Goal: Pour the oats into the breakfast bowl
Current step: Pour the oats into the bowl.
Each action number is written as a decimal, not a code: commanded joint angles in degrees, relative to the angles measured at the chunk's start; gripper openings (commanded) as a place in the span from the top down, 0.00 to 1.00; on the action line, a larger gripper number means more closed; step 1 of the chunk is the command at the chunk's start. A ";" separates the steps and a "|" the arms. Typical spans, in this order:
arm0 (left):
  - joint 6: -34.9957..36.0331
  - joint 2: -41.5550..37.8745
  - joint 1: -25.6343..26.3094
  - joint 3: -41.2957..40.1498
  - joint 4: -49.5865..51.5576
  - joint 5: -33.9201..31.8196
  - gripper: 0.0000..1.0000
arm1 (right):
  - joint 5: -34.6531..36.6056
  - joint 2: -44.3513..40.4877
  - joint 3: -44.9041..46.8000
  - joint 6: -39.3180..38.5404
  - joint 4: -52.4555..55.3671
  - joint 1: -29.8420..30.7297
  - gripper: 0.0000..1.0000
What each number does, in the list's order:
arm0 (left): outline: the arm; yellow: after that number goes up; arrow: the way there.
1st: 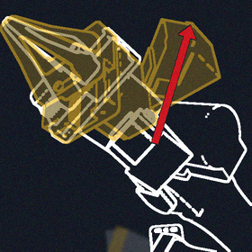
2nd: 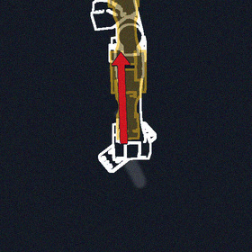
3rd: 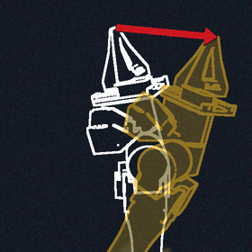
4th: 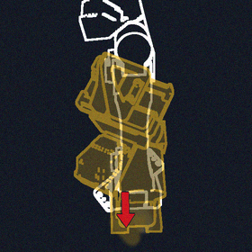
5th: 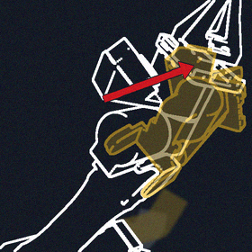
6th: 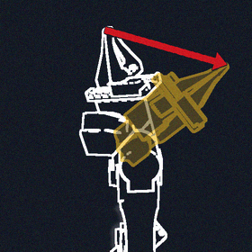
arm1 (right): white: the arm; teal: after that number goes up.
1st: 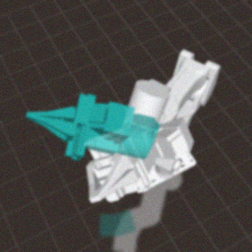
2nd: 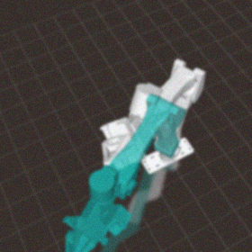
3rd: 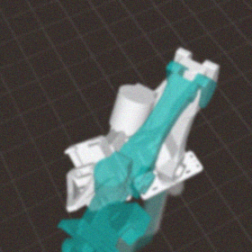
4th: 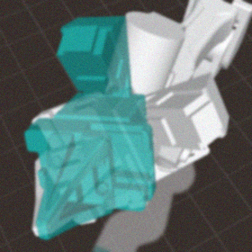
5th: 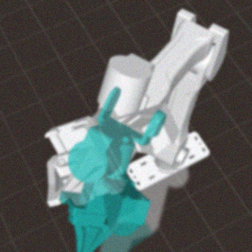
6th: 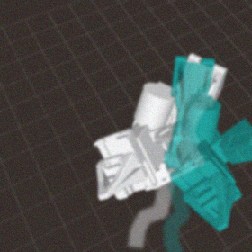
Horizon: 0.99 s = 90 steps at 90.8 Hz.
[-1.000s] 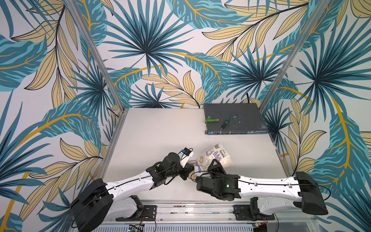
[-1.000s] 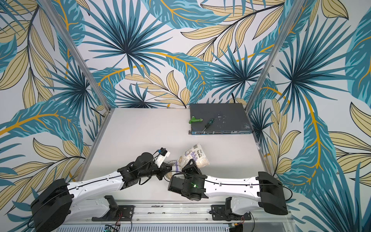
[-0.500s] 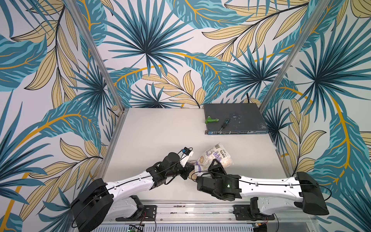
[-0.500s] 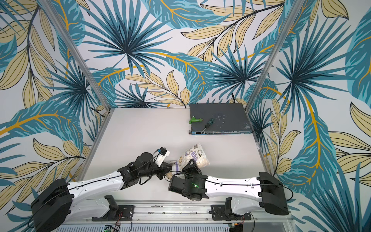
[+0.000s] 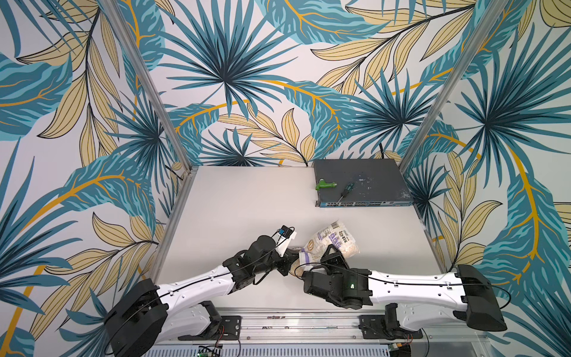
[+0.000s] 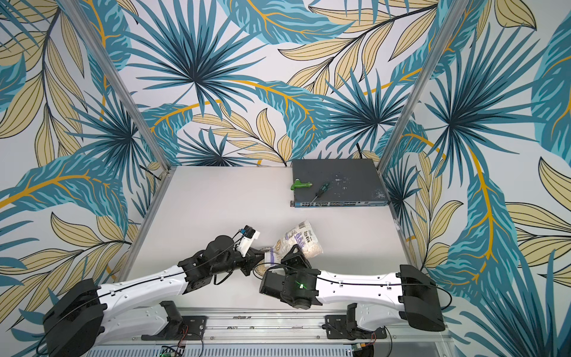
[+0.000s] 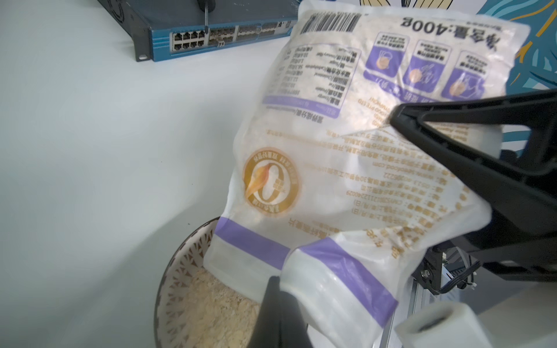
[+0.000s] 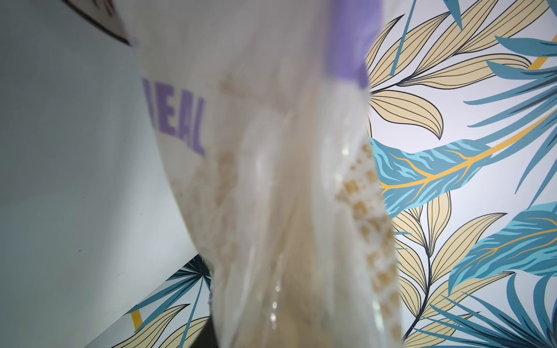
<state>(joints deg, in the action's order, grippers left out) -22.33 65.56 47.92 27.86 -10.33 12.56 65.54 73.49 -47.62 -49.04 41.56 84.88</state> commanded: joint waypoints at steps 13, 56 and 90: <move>-1.60 -3.09 -1.60 -3.98 2.91 -9.96 1.00 | 7.41 -3.24 1.03 -0.45 4.36 0.59 1.00; -1.93 -0.08 -1.60 -5.10 0.71 -8.10 1.00 | 8.35 -3.90 -0.27 0.81 5.99 0.55 1.00; 0.27 -4.87 -1.58 -3.99 4.35 -6.29 1.00 | 6.85 -6.70 3.50 1.37 3.40 0.55 1.00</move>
<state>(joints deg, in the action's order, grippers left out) -22.87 62.96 48.18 24.40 -13.10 14.20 63.77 70.87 -45.56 -47.46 40.42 85.30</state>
